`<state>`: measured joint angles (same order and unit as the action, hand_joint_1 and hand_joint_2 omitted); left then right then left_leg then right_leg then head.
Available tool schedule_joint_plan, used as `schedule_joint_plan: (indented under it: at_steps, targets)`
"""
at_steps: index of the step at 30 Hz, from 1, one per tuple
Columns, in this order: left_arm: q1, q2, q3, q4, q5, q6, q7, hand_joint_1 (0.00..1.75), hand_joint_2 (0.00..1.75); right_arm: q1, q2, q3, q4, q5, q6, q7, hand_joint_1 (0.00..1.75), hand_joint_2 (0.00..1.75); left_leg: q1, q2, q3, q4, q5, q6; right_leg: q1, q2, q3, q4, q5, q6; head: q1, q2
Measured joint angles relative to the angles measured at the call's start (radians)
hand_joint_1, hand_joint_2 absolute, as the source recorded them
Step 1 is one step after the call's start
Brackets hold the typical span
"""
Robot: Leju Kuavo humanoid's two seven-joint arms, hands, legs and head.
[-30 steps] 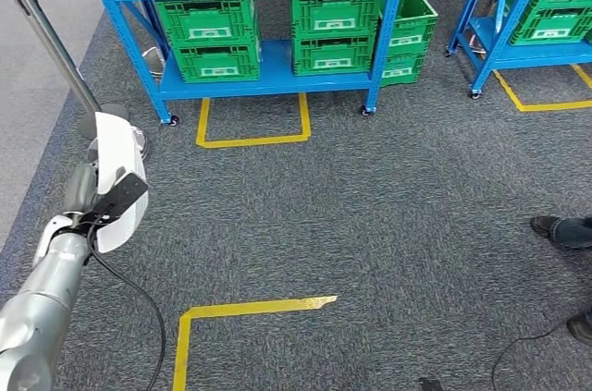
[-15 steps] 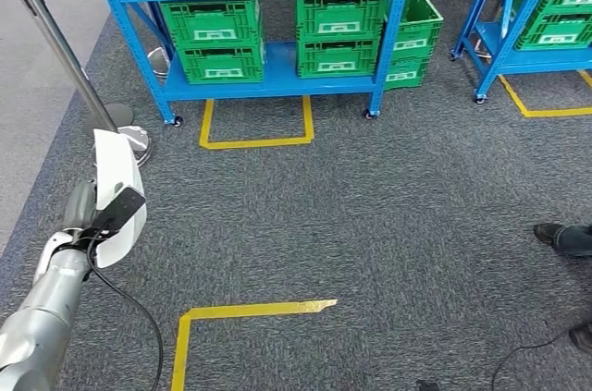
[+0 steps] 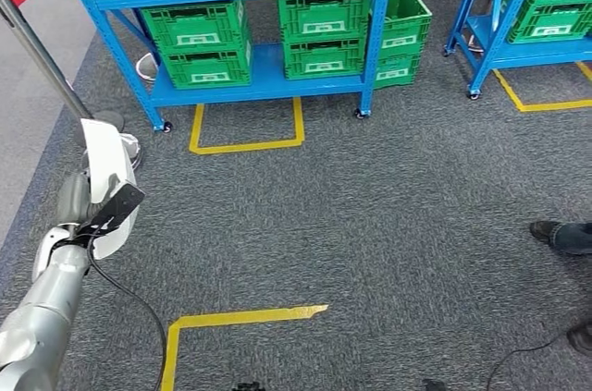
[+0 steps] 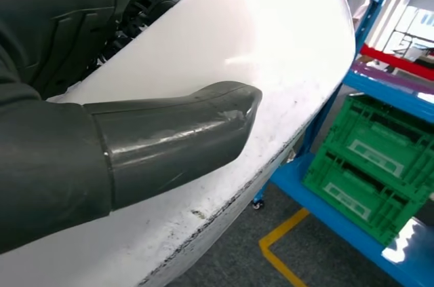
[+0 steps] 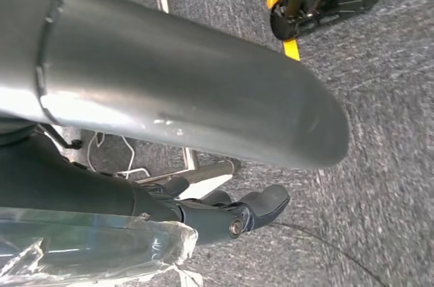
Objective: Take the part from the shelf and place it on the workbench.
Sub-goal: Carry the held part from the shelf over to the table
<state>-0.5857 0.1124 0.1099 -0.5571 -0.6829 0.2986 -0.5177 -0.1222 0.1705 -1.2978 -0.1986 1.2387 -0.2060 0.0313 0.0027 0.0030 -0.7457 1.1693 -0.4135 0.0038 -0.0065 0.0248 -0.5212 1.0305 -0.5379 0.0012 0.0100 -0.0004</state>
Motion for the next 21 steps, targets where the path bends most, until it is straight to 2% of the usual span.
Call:
schedule_joint_plan:
  at_steps: [1,2,3,4,7,9,11,12,13,14,16,17,18,19,21]
  targets:
    - [-0.003,0.002,0.000,-0.003,0.000,0.001,0.000,1.75,1.75,-0.001,0.002,0.000,0.000,0.000,0.000,0.000,0.00,0.00,-0.009,0.000,0.025,-0.061,0.026,0.016,0.003,0.003,0.004,-0.001,-0.004,0.000,0.001,0.000]
    - [-0.007,0.003,0.000,-0.006,-0.001,0.001,0.000,1.75,1.75,-0.001,0.004,0.000,0.001,0.000,0.000,0.000,0.00,0.00,-0.016,-0.001,0.047,-0.108,0.036,0.028,0.005,0.005,0.006,-0.002,-0.008,0.001,0.001,0.000]
    - [-0.010,0.004,0.000,-0.008,-0.001,0.002,0.001,1.75,1.75,-0.001,0.005,0.000,0.001,0.000,0.000,0.000,0.00,0.00,-0.020,-0.001,0.059,-0.132,0.037,0.034,0.005,0.007,0.007,-0.004,-0.011,0.005,0.002,0.000]
    - [-0.012,0.005,0.000,-0.010,-0.002,0.004,0.002,1.75,1.75,0.000,0.006,0.000,0.002,0.000,0.001,-0.001,0.00,0.00,-0.021,-0.001,0.065,-0.137,0.029,0.035,0.005,0.007,0.006,-0.007,-0.014,0.010,0.001,0.000]
    - [-0.016,0.006,-0.001,-0.017,-0.002,0.005,0.003,1.75,1.75,0.000,0.006,0.000,0.002,0.001,0.001,-0.001,0.00,0.00,-0.016,-0.001,0.084,-0.162,0.037,0.027,0.006,0.002,0.006,-0.003,-0.031,0.024,0.001,0.000]
    - [-0.022,0.006,-0.002,-0.020,-0.003,0.004,0.003,1.75,1.75,-0.003,0.006,0.000,0.002,0.001,0.001,-0.001,0.00,0.00,-0.010,0.000,0.094,-0.175,0.039,0.026,0.005,-0.008,-0.032,0.079,-0.080,0.033,0.004,0.000]
    - [-0.024,0.006,-0.002,-0.021,-0.003,0.003,0.003,1.75,1.75,-0.004,0.006,0.001,0.002,0.001,0.001,0.000,0.00,0.00,-0.011,0.000,0.095,-0.176,0.036,0.030,0.003,-0.014,-0.104,0.204,-0.137,0.039,0.006,0.000]
    - [-0.022,0.006,-0.002,-0.021,-0.003,0.002,0.003,1.75,1.75,-0.003,0.006,0.001,0.002,0.001,0.001,0.000,0.00,0.00,-0.012,0.000,0.095,-0.175,0.035,0.030,0.003,-0.015,-0.131,0.243,-0.145,0.041,0.006,0.000]
    - [-0.020,0.005,-0.002,-0.021,-0.003,0.001,0.003,1.75,1.75,-0.001,0.006,0.001,0.002,0.002,0.001,0.000,0.00,0.00,-0.013,0.000,0.095,-0.175,0.035,0.031,0.003,-0.015,-0.142,0.250,-0.134,0.042,0.006,0.000]
    - [-0.019,0.005,-0.002,-0.021,-0.003,0.000,0.004,1.75,1.75,0.000,0.006,0.001,0.002,0.002,0.001,0.001,0.00,0.00,-0.014,-0.001,0.096,-0.175,0.034,0.031,0.004,-0.015,-0.134,0.219,-0.104,0.042,0.006,0.000]
    - [-0.019,0.005,-0.002,-0.021,-0.003,-0.002,0.006,1.75,1.75,-0.001,0.005,0.002,0.002,0.004,0.001,0.001,0.00,0.00,-0.017,-0.001,0.096,-0.173,0.035,0.028,0.005,-0.017,-0.078,0.084,-0.026,0.033,0.006,0.000]
    - [-0.021,0.005,-0.002,-0.022,-0.003,-0.003,0.009,1.75,1.75,-0.003,0.004,0.002,0.001,0.005,0.001,0.001,0.00,0.00,-0.019,-0.002,0.096,-0.172,0.035,0.025,0.006,-0.017,-0.052,0.025,0.003,0.026,0.005,0.000]
    - [-0.022,0.006,-0.002,-0.023,-0.003,-0.005,0.012,1.75,1.75,-0.004,0.003,0.002,0.001,0.006,0.001,0.001,0.00,0.00,-0.021,-0.002,0.095,-0.169,0.033,0.022,0.007,-0.018,-0.034,-0.012,0.019,0.020,0.004,0.000]
    - [-0.023,0.006,-0.003,-0.023,-0.003,-0.006,0.015,1.75,1.75,-0.004,0.003,0.003,0.001,0.006,0.001,0.001,0.00,0.00,-0.023,-0.002,0.094,-0.167,0.032,0.022,0.007,-0.018,-0.027,-0.026,0.024,0.017,0.004,0.000]
    - [-0.025,0.007,-0.003,-0.023,-0.003,-0.008,0.018,1.75,1.75,-0.002,0.003,0.003,0.001,0.006,0.001,0.001,0.00,0.00,-0.023,-0.002,0.094,-0.167,0.033,0.023,0.007,-0.018,-0.022,-0.027,0.029,0.015,0.003,0.000]
